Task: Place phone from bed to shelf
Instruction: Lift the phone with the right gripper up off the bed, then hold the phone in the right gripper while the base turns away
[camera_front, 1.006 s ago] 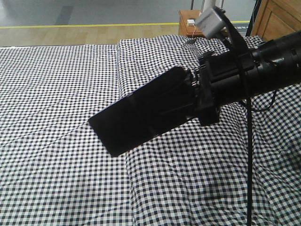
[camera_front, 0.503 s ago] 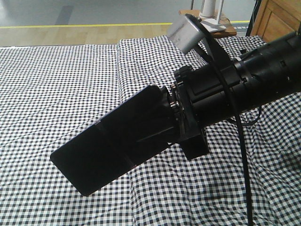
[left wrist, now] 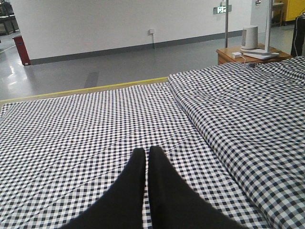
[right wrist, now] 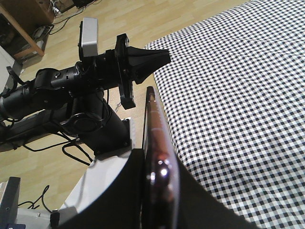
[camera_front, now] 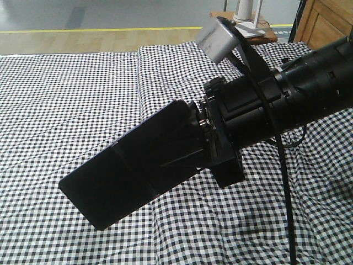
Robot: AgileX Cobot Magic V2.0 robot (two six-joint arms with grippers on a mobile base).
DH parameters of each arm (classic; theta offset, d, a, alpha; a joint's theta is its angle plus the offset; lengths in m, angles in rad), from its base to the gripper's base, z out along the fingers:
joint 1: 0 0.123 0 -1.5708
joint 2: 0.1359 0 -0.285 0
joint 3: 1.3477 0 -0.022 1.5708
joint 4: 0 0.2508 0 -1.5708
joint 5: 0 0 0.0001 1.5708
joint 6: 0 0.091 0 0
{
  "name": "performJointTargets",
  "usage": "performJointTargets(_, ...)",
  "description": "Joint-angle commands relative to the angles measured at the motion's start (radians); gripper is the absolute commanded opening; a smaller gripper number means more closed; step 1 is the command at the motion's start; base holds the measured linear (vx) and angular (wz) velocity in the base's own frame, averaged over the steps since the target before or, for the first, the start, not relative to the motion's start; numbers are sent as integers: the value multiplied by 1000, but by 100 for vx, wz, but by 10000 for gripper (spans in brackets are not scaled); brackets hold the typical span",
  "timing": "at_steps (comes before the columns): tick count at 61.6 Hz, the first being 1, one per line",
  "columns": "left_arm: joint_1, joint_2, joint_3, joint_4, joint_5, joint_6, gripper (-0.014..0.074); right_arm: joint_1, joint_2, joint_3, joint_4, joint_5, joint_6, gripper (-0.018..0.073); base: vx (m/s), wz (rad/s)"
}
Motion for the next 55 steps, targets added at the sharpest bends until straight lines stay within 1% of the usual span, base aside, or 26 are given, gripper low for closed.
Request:
performJointTargets(1,1,-4,-23,-9,-76,-6,1,-1,-34,-27,79,54,2,-3,0,0)
performJointTargets(31,1,-4,-23,-9,-76,-6,1,-1,-34,-27,79,54,0,-3,-1,4)
performJointTargets(55,1,-4,-23,-9,-76,-6,1,-1,-34,-27,79,54,0,-3,-5,21)
